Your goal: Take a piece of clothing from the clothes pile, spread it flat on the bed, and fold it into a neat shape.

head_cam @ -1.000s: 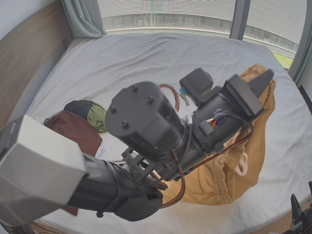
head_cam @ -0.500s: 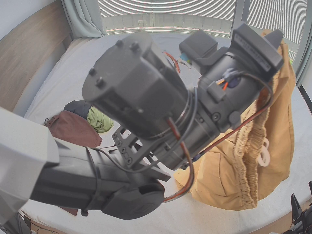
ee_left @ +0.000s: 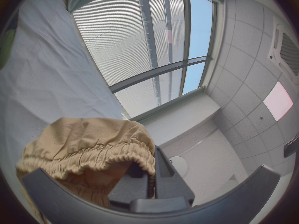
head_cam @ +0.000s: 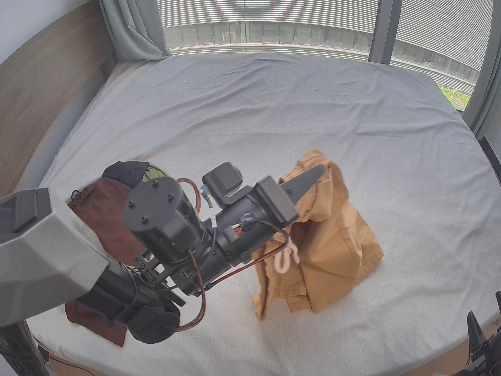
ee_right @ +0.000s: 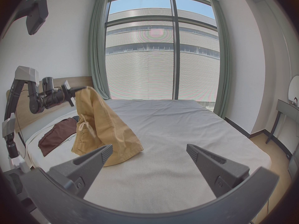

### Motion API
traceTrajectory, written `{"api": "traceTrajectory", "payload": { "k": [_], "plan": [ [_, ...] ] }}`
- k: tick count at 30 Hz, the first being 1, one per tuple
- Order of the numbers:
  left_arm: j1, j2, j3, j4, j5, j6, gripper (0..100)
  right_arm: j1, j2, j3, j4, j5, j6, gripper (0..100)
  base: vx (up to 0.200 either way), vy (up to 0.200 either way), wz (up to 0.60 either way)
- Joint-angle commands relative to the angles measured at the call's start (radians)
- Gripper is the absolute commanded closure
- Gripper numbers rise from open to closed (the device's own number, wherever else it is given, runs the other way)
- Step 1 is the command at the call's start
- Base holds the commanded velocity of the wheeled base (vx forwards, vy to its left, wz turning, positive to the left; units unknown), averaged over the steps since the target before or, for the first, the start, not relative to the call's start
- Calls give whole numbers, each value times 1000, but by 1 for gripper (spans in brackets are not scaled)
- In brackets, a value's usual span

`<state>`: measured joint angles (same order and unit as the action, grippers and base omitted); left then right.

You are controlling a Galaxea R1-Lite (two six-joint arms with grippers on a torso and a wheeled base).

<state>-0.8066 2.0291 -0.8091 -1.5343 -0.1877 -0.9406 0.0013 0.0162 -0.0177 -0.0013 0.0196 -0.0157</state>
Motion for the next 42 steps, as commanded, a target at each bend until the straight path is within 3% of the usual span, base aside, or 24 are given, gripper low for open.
{"api": "traceTrajectory", "payload": {
  "k": [1, 7, 16, 21, 28, 32, 36, 42],
  "plan": [
    [92, 31, 102, -20, -3, 25, 100, 0, -16, 18, 0, 0, 0, 0, 0, 0, 0],
    [191, 25, 157, -20, -6, 92, 100, -1, -16, 18, 0, 0, 0, 0, 0, 0, 0],
    [237, 20, 219, -23, 2, 102, 100, 0, -16, 18, 0, 0, 0, 0, 0, 0, 0],
    [290, 26, 245, -23, -6, 191, 100, 0, -16, 18, 0, 0, 0, 0, 0, 0, 0],
    [348, 28, 255, -21, -9, 206, 100, 0, -16, 18, 0, 0, 0, 0, 0, 0, 0],
    [400, 39, 278, -21, -52, 272, 100, 0, -16, 18, 0, 0, -1, 0, 0, 0, 0],
    [486, 62, 298, -20, -173, 381, 100, 0, -16, 18, 0, 2, -3, 0, 0, 0, 0],
    [549, 89, 298, -20, -202, 416, 100, 0, -16, 18, 1, 2, -4, 0, 0, 0, 0]
  ]
}}
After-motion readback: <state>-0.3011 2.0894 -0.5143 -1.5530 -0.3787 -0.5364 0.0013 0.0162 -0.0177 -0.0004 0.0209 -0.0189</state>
